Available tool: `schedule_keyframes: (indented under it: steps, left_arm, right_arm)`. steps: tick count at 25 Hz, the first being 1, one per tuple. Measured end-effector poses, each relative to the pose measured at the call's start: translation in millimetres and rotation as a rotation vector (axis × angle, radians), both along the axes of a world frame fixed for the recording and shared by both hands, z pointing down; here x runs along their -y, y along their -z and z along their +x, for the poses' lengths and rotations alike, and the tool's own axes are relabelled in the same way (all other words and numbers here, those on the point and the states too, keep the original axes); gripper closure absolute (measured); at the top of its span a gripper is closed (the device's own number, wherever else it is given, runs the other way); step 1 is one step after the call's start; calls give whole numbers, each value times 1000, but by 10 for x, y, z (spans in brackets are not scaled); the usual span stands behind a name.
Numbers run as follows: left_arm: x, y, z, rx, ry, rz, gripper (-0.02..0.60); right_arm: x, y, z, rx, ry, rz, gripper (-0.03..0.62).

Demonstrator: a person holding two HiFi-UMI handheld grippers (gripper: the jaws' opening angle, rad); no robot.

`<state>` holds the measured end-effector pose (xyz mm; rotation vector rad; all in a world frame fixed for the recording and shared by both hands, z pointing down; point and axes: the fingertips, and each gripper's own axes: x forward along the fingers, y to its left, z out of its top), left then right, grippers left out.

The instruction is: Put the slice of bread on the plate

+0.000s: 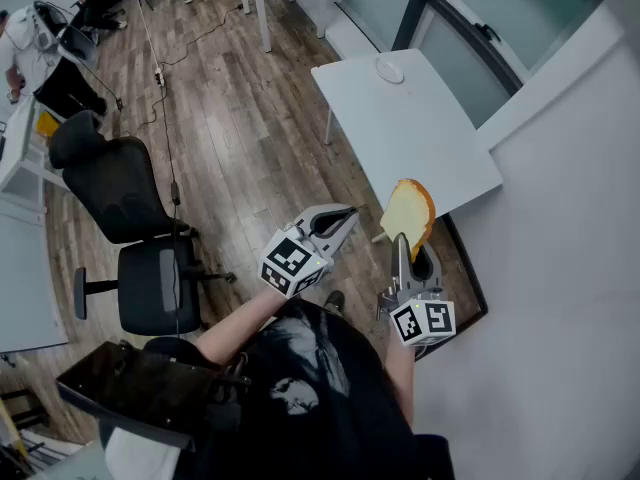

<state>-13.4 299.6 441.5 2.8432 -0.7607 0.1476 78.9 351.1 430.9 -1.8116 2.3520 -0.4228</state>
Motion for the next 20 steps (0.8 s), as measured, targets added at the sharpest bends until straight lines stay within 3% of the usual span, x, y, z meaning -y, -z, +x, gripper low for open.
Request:
schedule_keyframes:
  steps: [12, 20]
  left_arm:
    - [35, -71, -87, 3, -2, -24, 575]
    - [108, -203, -373, 1, -13, -59, 575]
  right_arm:
    - [31, -23, -18, -4, -25, -28, 497]
    - [104, -198, -217, 48, -68, -67, 497]
